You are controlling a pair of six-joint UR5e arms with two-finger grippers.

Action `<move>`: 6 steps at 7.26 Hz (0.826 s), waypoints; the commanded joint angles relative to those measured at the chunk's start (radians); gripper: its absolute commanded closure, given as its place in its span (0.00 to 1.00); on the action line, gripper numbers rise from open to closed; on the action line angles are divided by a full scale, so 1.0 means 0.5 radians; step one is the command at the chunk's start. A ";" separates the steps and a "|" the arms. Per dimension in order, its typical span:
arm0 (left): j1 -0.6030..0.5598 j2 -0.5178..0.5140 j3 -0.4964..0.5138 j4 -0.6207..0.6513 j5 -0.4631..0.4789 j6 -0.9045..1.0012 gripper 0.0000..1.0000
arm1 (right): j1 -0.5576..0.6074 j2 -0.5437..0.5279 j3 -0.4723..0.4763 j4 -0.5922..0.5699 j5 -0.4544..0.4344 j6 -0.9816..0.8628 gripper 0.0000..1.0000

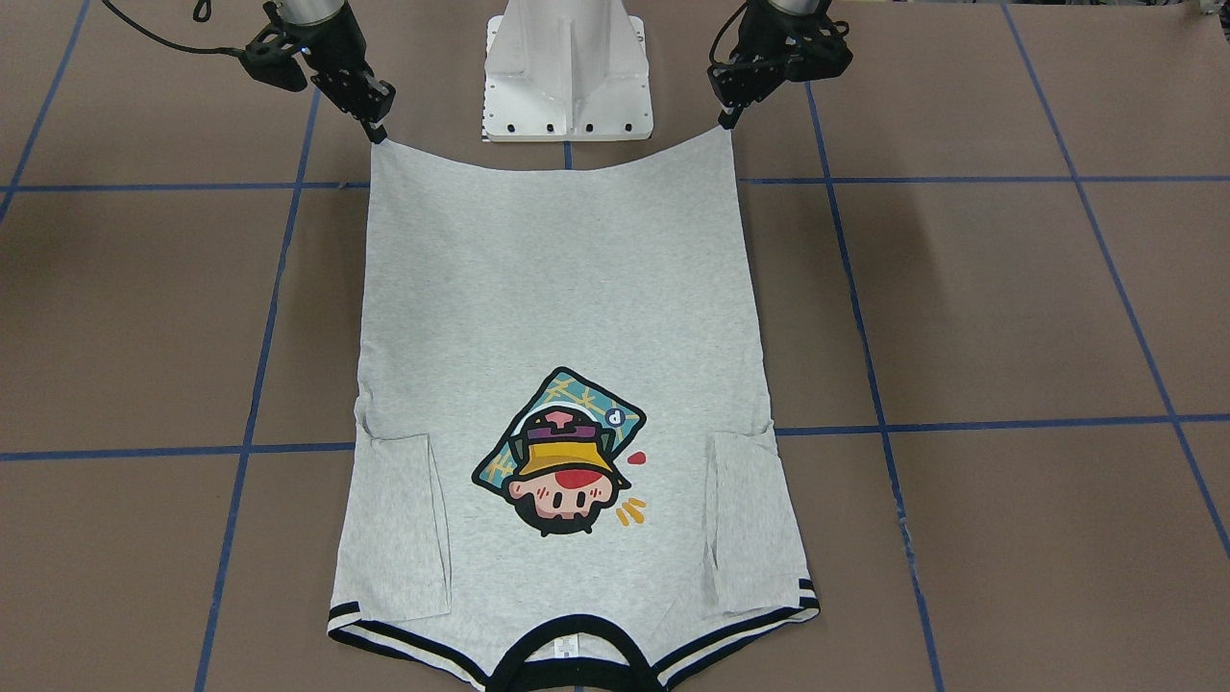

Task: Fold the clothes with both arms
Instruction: 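Lift the hem with both grippers and fold it toward the collar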

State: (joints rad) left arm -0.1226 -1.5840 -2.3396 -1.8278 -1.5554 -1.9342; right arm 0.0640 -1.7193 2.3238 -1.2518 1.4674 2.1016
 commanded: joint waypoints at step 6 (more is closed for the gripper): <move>-0.738 -0.542 0.483 0.106 -0.012 0.680 1.00 | 0.999 0.752 -0.507 -0.192 0.549 -0.775 1.00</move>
State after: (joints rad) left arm -0.3736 -1.7477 -2.2392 -1.7742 -1.5598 -1.6764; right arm 0.4110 -1.4884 2.1932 -1.3020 1.6348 1.8215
